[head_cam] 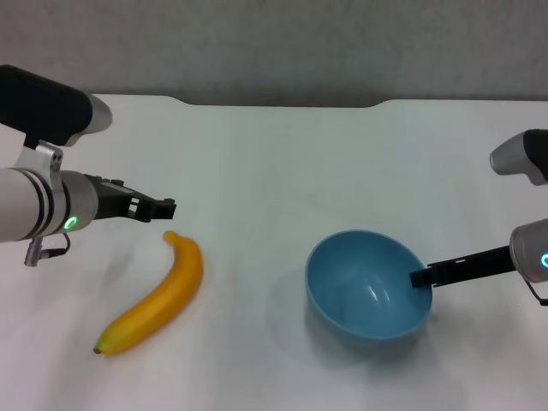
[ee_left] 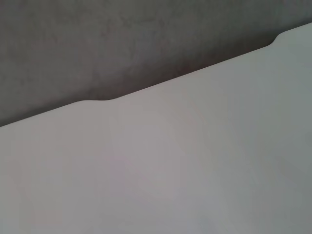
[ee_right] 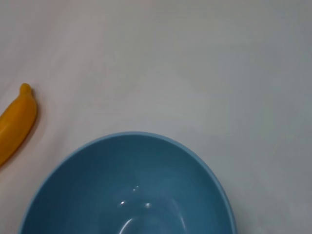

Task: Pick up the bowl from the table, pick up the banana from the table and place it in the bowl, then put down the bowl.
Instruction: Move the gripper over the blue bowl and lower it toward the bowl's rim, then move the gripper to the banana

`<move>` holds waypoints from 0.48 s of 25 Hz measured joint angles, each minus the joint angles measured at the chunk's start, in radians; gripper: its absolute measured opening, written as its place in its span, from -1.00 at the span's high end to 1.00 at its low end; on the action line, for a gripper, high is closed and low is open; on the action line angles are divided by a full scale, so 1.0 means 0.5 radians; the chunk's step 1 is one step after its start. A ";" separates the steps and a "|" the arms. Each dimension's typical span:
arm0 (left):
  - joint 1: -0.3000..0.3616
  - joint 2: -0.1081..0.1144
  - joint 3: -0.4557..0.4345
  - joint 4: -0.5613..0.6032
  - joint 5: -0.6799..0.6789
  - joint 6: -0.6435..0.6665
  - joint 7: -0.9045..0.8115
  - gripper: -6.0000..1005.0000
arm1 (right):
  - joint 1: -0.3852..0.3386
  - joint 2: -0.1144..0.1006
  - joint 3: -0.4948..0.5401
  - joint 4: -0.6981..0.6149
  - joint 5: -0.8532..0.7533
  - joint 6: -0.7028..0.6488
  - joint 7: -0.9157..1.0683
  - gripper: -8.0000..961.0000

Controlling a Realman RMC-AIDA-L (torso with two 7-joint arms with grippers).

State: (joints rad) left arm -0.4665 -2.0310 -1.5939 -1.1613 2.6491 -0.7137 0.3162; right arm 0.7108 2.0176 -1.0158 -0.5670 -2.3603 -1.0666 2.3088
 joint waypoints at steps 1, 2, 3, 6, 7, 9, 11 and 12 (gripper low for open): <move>0.006 0.000 0.000 0.000 -0.004 0.004 -0.001 -0.69 | -0.002 0.000 -0.001 0.004 0.000 0.008 -0.005 0.48; 0.010 0.000 0.000 0.000 -0.009 0.006 -0.001 -0.69 | -0.003 0.000 -0.001 0.007 0.001 0.017 -0.010 0.52; 0.014 0.000 0.000 0.000 -0.015 0.007 -0.001 -0.69 | -0.006 0.000 -0.002 0.008 0.001 0.025 -0.015 0.56; 0.027 0.000 0.000 0.000 -0.022 0.010 -0.001 -0.69 | -0.011 -0.001 -0.002 0.009 0.001 0.037 -0.023 0.73; 0.031 0.000 0.000 0.000 -0.022 0.011 -0.001 -0.69 | -0.011 -0.001 -0.002 0.009 0.002 0.041 -0.024 0.79; 0.035 0.000 0.000 0.000 -0.022 0.013 -0.001 -0.68 | -0.014 -0.001 -0.003 0.009 0.002 0.057 -0.026 0.84; 0.037 0.000 0.000 0.000 -0.021 0.013 -0.001 -0.68 | -0.022 -0.001 -0.003 0.005 0.011 0.076 -0.031 0.89; 0.037 0.000 0.000 0.000 -0.021 0.013 -0.001 -0.68 | -0.030 0.000 -0.003 -0.001 0.032 0.087 -0.044 0.91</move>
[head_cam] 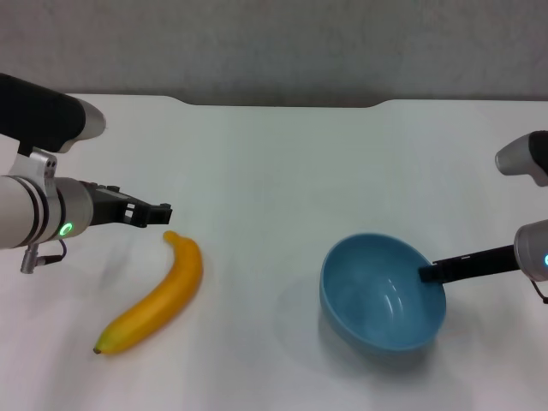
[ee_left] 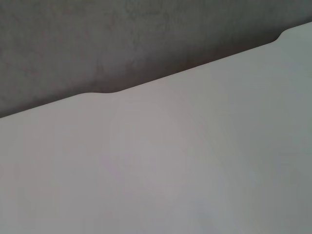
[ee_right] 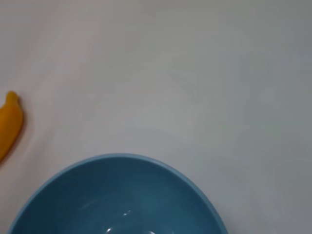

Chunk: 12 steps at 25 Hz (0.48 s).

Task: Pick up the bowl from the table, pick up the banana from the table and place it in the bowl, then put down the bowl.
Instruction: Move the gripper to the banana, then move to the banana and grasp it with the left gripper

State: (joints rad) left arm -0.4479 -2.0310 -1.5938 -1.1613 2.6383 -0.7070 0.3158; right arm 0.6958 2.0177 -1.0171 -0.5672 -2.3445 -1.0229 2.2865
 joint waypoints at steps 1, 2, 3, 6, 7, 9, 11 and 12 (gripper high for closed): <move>0.000 0.000 0.000 0.000 0.000 0.000 0.000 -0.68 | -0.007 0.001 0.000 -0.004 0.026 0.007 -0.015 0.91; 0.001 0.000 0.000 0.000 0.000 0.000 0.000 -0.68 | -0.016 0.001 0.000 -0.007 0.065 0.010 -0.038 0.91; 0.003 0.000 0.000 0.000 0.000 -0.001 0.000 -0.68 | -0.025 0.000 0.000 -0.012 0.111 0.013 -0.064 0.91; 0.006 0.000 0.008 -0.001 0.000 -0.022 0.000 -0.68 | -0.063 -0.005 0.000 -0.057 0.214 0.013 -0.112 0.91; 0.005 0.000 0.011 -0.005 0.000 -0.033 0.000 -0.68 | -0.086 -0.005 0.000 -0.094 0.229 0.009 -0.114 0.91; -0.005 0.000 0.018 -0.017 0.000 -0.078 -0.001 -0.68 | -0.119 -0.005 0.000 -0.147 0.241 0.004 -0.114 0.91; -0.024 0.000 0.022 -0.036 0.000 -0.169 -0.016 -0.67 | -0.140 -0.006 0.000 -0.175 0.246 0.002 -0.109 0.91; -0.034 0.000 0.023 -0.047 0.000 -0.230 -0.030 -0.67 | -0.143 -0.006 0.000 -0.181 0.246 0.002 -0.105 0.91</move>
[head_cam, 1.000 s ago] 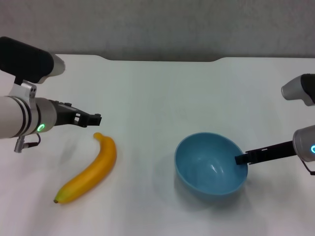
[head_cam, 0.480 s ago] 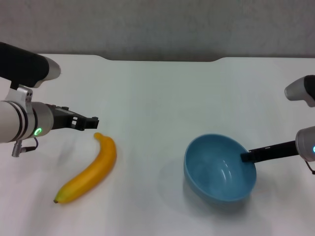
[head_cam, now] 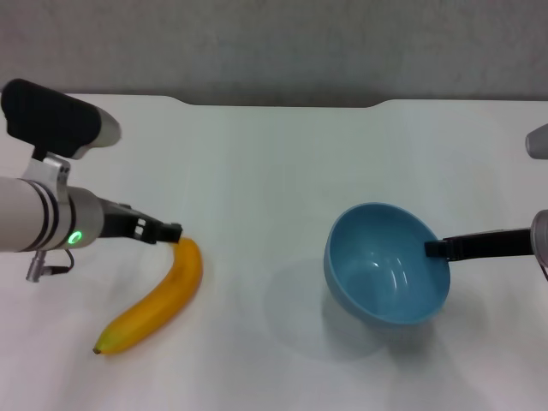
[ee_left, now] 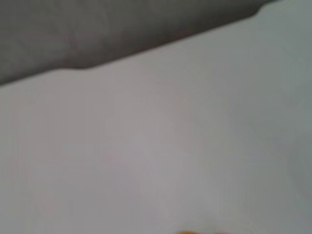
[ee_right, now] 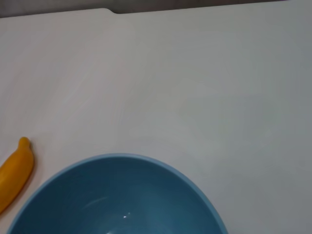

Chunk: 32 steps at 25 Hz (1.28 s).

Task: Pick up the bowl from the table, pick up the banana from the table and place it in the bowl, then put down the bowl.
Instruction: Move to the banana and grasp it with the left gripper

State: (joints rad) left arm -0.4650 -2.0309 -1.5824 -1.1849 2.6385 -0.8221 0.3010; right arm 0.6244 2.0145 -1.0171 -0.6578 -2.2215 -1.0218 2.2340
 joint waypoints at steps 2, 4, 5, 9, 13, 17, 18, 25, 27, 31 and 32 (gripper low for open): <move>-0.021 0.000 0.002 -0.026 0.000 -0.113 -0.019 -0.67 | -0.003 -0.001 0.000 -0.006 0.001 0.000 0.005 0.91; -0.038 0.000 0.003 -0.041 -0.002 -0.192 -0.022 -0.67 | -0.004 -0.003 0.000 -0.007 0.001 0.003 0.005 0.91; -0.047 -0.001 0.005 -0.045 -0.008 -0.228 -0.023 -0.67 | -0.004 -0.003 0.000 -0.007 0.001 0.005 0.005 0.91; -0.061 -0.002 0.041 -0.043 -0.027 -0.280 -0.024 -0.67 | -0.004 -0.001 0.000 -0.008 0.001 0.011 -0.001 0.91; -0.054 -0.003 0.075 0.004 -0.015 -0.256 -0.024 -0.66 | 0.001 0.001 0.000 -0.011 0.001 0.015 -0.004 0.91; -0.054 -0.003 0.121 0.080 -0.018 -0.196 -0.022 -0.66 | 0.000 0.000 0.000 -0.012 0.002 0.020 -0.004 0.91; -0.054 -0.004 0.133 0.095 -0.023 -0.189 -0.019 -0.66 | 0.000 -0.001 0.000 -0.012 0.002 0.020 -0.004 0.91; -0.063 -0.010 0.232 0.177 -0.052 -0.132 -0.007 -0.66 | 0.009 -0.001 0.000 -0.016 0.004 0.020 -0.004 0.91; -0.064 -0.012 0.242 0.183 -0.057 -0.115 -0.007 -0.65 | 0.011 -0.001 0.000 -0.016 0.004 0.020 -0.004 0.91; -0.064 -0.014 0.311 0.228 -0.113 -0.012 0.005 -0.65 | 0.012 -0.001 0.000 -0.016 0.004 0.020 -0.004 0.91; -0.068 -0.014 0.324 0.247 -0.121 0.005 0.010 -0.65 | 0.012 0.000 0.000 -0.016 0.004 0.019 -0.004 0.91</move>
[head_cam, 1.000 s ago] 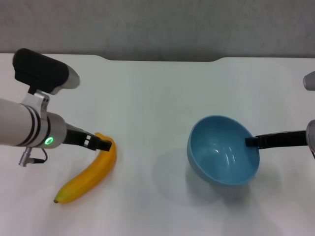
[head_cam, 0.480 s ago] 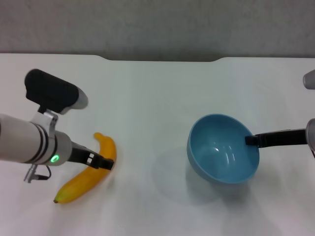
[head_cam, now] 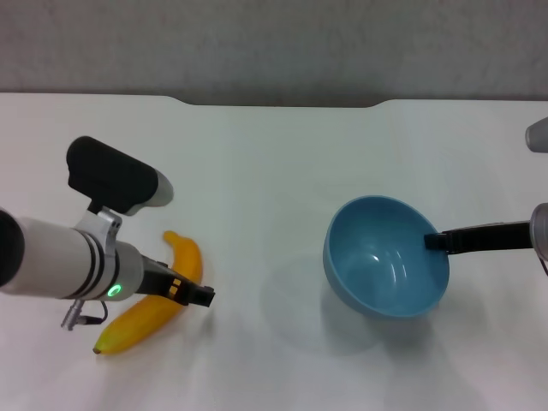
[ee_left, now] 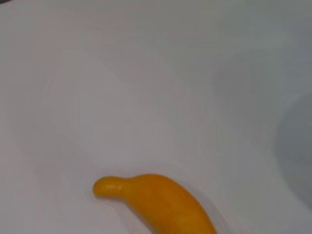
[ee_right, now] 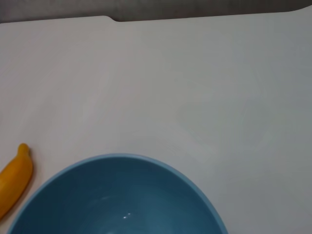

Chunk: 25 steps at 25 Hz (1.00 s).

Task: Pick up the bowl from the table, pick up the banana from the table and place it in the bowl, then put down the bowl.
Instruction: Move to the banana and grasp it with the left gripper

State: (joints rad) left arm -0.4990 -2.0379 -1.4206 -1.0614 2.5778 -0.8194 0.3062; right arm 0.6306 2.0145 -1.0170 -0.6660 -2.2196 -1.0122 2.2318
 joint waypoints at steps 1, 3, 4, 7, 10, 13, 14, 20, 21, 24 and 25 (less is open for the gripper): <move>-0.004 0.000 0.008 0.014 -0.004 0.009 0.004 -0.65 | 0.001 0.001 0.000 0.000 0.000 -0.001 0.000 0.91; -0.022 -0.002 0.022 0.059 -0.009 0.016 0.004 -0.65 | 0.003 0.002 0.000 0.000 0.000 -0.004 0.000 0.91; -0.031 -0.003 0.027 0.081 -0.009 0.016 0.003 -0.65 | 0.004 0.002 0.000 -0.002 0.000 -0.006 0.000 0.91; -0.045 -0.003 0.034 0.113 -0.011 0.033 -0.005 -0.65 | 0.003 0.004 0.000 -0.019 0.000 -0.014 0.000 0.91; -0.046 -0.003 0.034 0.116 -0.013 0.069 -0.007 -0.64 | -0.003 0.005 0.000 -0.024 0.000 -0.016 0.000 0.91; -0.040 -0.005 0.034 0.117 -0.013 0.090 -0.006 -0.64 | -0.005 0.005 0.000 -0.024 0.000 -0.016 0.000 0.91; -0.038 -0.005 0.034 0.119 -0.014 0.094 -0.004 -0.64 | -0.005 0.005 0.000 -0.024 0.000 -0.016 0.000 0.91; -0.045 -0.005 0.064 0.200 -0.013 0.147 0.006 -0.64 | -0.003 0.005 0.000 -0.024 0.000 -0.016 0.000 0.91; -0.048 -0.004 0.067 0.201 -0.013 0.150 0.006 -0.63 | -0.003 0.005 0.000 -0.024 0.000 -0.016 0.000 0.91; -0.043 -0.002 0.068 0.177 -0.013 0.170 0.005 -0.50 | -0.007 0.006 0.000 -0.024 0.001 -0.015 0.000 0.91; -0.039 -0.002 0.068 0.168 -0.013 0.179 0.005 -0.44 | -0.007 0.006 0.000 -0.024 0.001 -0.014 0.000 0.91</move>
State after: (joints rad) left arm -0.5186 -2.0386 -1.3867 -0.9772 2.5712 -0.7298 0.3089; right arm 0.6270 2.0177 -1.0171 -0.6780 -2.2190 -1.0193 2.2318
